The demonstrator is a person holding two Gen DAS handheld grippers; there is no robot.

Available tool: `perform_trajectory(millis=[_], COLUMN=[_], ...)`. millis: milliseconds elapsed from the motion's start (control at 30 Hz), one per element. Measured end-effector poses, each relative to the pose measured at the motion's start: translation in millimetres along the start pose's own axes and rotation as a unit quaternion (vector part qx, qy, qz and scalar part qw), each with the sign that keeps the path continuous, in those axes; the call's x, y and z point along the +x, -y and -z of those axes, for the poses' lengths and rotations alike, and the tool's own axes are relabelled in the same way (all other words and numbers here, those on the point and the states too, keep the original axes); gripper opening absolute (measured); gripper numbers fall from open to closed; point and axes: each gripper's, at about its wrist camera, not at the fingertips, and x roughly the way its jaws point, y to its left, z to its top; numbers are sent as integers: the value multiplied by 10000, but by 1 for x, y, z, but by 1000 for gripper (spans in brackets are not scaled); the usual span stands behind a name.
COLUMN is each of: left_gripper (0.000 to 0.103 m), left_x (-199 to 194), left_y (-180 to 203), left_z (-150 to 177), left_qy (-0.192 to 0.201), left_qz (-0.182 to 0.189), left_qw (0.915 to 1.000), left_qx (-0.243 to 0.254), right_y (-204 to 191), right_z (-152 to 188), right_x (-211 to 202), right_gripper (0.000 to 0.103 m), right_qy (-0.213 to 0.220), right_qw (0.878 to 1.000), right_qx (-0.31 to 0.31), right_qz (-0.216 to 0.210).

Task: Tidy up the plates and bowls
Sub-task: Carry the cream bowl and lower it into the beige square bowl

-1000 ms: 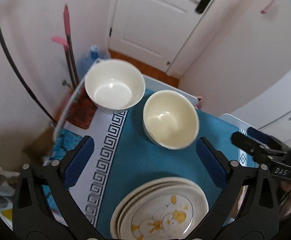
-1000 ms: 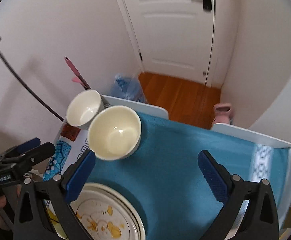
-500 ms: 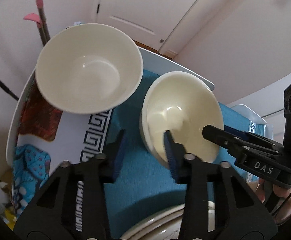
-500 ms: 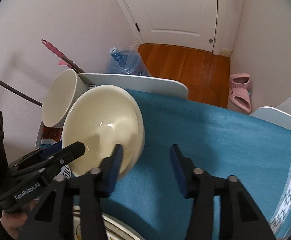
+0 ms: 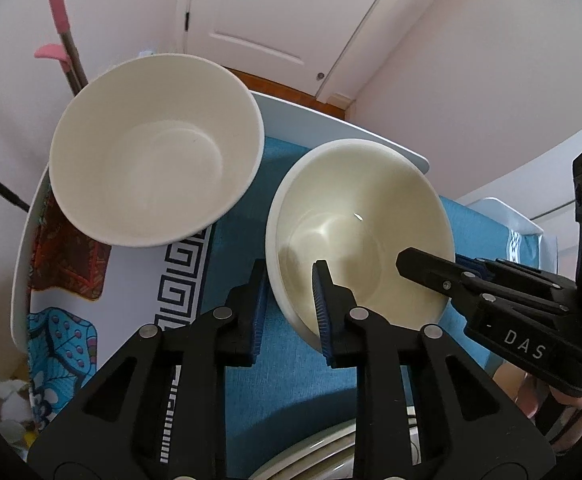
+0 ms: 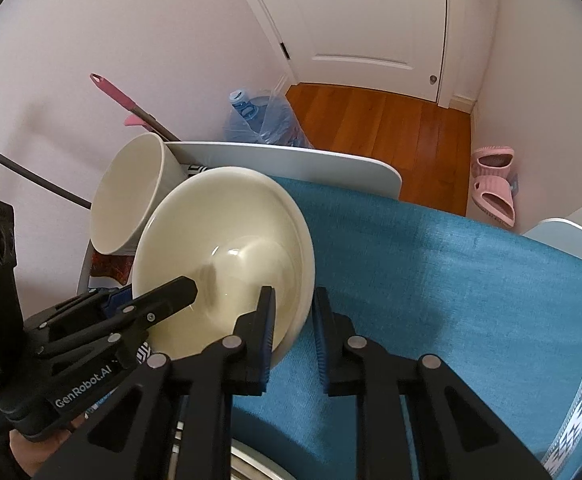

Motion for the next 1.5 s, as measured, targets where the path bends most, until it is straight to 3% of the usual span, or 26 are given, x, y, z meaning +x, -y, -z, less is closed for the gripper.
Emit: perform_trajectory(millis=[300, 633, 1067, 1300, 1500], left_gripper=[20, 20, 20, 20, 20], left_x=[-19, -72, -123, -117, -92], left_y=[24, 85, 206, 268, 291], left_z=[-4, 12, 93, 144, 181], left_qy=[130, 440, 691, 568, 259], left_qz=[-13, 122, 359, 523, 505], left_qw=[9997, 9967, 9908, 9886, 9899], left_qx=[200, 669, 1103, 1295, 1300], right_y=[1, 13, 76, 125, 157], right_z=[1, 27, 123, 180, 217], right_x=[-20, -97, -208, -242, -242], right_gripper=[17, 17, 17, 17, 17], right_qy=[194, 736, 1180, 1291, 1102], right_qw=[9998, 9971, 9923, 9895, 9909], right_qx=[34, 161, 257, 494, 618], right_qz=[22, 123, 266, 414, 460])
